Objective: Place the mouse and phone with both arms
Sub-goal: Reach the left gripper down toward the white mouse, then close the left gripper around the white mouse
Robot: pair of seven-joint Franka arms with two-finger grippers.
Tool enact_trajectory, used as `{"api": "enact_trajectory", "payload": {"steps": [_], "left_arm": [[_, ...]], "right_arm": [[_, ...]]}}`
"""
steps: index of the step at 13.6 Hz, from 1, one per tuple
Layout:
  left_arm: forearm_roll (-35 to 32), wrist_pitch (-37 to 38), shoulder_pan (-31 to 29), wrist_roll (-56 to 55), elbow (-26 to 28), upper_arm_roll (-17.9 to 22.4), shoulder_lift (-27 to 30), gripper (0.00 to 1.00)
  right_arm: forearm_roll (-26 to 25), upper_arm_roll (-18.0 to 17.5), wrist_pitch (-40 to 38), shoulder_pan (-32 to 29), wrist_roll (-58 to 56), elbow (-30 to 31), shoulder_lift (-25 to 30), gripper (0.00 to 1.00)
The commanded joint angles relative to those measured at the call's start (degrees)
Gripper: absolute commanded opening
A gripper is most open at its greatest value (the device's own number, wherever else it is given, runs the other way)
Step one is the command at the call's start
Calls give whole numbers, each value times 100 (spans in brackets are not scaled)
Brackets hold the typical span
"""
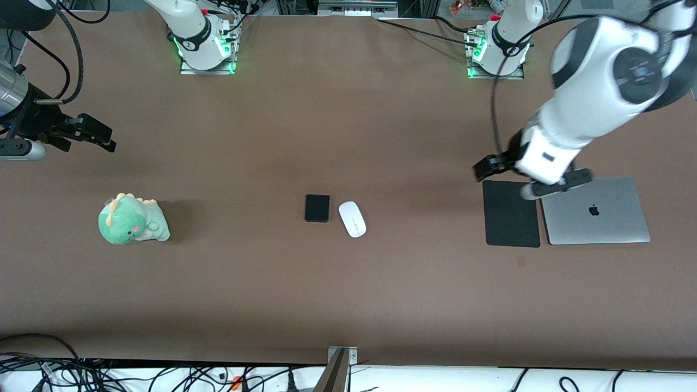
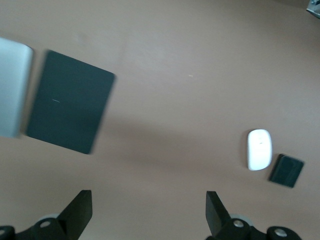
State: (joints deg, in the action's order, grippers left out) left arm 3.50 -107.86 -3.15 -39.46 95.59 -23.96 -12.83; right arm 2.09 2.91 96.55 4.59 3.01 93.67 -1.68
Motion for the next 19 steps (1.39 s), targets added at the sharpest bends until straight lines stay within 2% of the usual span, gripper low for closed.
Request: {"api": "enact_trajectory", "payload": {"steps": [1, 4, 6, 8, 13, 16, 19], "left_arm": [[-208, -130, 576, -876, -566, 6, -745, 100], [-831, -392, 1262, -2080, -1445, 41, -1904, 100], [-1218, -744, 1580, -2626, -1561, 76, -2345, 100], [-1273, -1262, 1817, -3049, -1587, 155, -2680, 100], [-1246, -1405, 3152, -3681, -2517, 1261, -3558, 100], [-1237, -1501, 3417, -4218, -3457, 1307, -4384, 100], [-1246, -2019, 3514, -4290, -3556, 1333, -4728, 100]], "right_arm": [[2, -36, -75, -19, 24, -6, 80, 100], [2, -36, -84, -19, 25, 2, 72, 100], [2, -36, -75, -19, 25, 2, 71, 100], [2, -36, -48, -19, 25, 2, 45, 100], [-7, -36, -4, 77, 25, 29, -43, 100], [-7, -36, 31, 121, 25, 46, -104, 100], [-7, -36, 31, 147, 25, 46, -113, 100]]}}
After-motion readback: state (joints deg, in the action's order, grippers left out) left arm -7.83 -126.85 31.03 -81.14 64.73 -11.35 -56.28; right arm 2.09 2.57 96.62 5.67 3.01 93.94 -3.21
